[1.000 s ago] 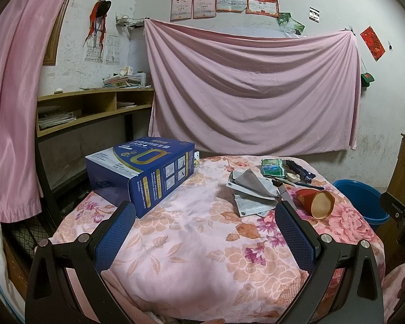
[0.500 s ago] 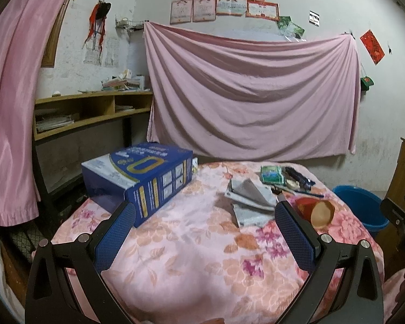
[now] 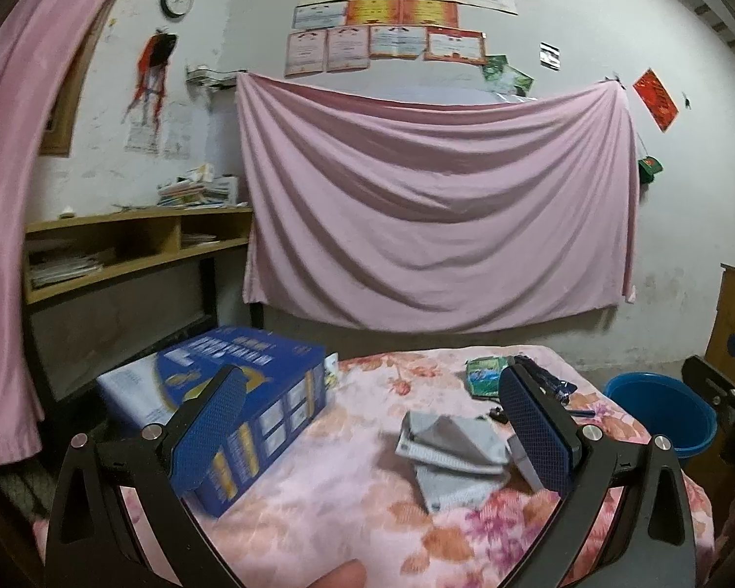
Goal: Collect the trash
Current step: 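Grasp the red paper cup with the right tool while the left tool grasps the grey mask, then carry cup and mask over the blue basin and open both tools to drop them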
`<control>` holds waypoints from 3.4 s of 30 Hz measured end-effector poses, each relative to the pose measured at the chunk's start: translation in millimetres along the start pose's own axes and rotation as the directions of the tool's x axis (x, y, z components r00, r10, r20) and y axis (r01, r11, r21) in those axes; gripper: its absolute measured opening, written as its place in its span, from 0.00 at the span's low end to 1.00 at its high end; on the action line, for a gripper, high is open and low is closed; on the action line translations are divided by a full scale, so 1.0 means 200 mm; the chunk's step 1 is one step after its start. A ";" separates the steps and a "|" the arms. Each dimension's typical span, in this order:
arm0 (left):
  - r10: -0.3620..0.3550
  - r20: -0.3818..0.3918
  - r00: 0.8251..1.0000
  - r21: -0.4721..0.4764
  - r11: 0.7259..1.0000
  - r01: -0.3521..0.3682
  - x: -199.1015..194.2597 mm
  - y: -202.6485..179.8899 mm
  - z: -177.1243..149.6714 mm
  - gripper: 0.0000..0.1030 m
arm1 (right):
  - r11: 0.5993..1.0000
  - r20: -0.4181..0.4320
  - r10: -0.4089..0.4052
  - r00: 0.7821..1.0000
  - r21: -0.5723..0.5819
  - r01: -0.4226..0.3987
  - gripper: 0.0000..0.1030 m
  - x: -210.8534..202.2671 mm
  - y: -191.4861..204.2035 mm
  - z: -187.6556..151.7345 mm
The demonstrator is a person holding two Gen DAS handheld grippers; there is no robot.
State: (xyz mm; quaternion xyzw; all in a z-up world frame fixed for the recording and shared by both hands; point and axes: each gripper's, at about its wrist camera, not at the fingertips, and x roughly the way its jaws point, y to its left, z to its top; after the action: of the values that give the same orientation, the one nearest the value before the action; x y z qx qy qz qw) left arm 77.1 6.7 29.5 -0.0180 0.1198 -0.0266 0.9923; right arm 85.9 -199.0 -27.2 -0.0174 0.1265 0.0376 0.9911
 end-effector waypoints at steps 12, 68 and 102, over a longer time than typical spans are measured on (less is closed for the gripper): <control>-0.109 -0.234 0.966 -0.025 0.994 0.106 0.41 -0.03 -0.07 0.97 | 1.000 -0.235 0.013 0.972 0.003 -0.013 1.00 0.35 0.04 -0.08; -0.517 -0.501 0.695 -0.476 0.835 0.278 0.65 -0.04 -0.24 0.01 | 0.989 -0.381 0.119 0.917 -0.035 -0.143 0.75 0.29 0.01 -0.24; -0.641 -0.322 0.697 -0.228 0.767 0.600 0.81 -1.33 0.23 0.00 | 0.966 -0.111 -0.257 0.960 -0.033 0.255 0.75 0.19 -0.88 0.05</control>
State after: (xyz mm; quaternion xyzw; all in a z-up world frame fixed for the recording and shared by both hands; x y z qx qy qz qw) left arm 231.8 -266.6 46.9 -0.1042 0.2983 -0.3564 0.8793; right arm 138.4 -372.2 -23.3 -0.0449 0.1795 -0.0910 0.9785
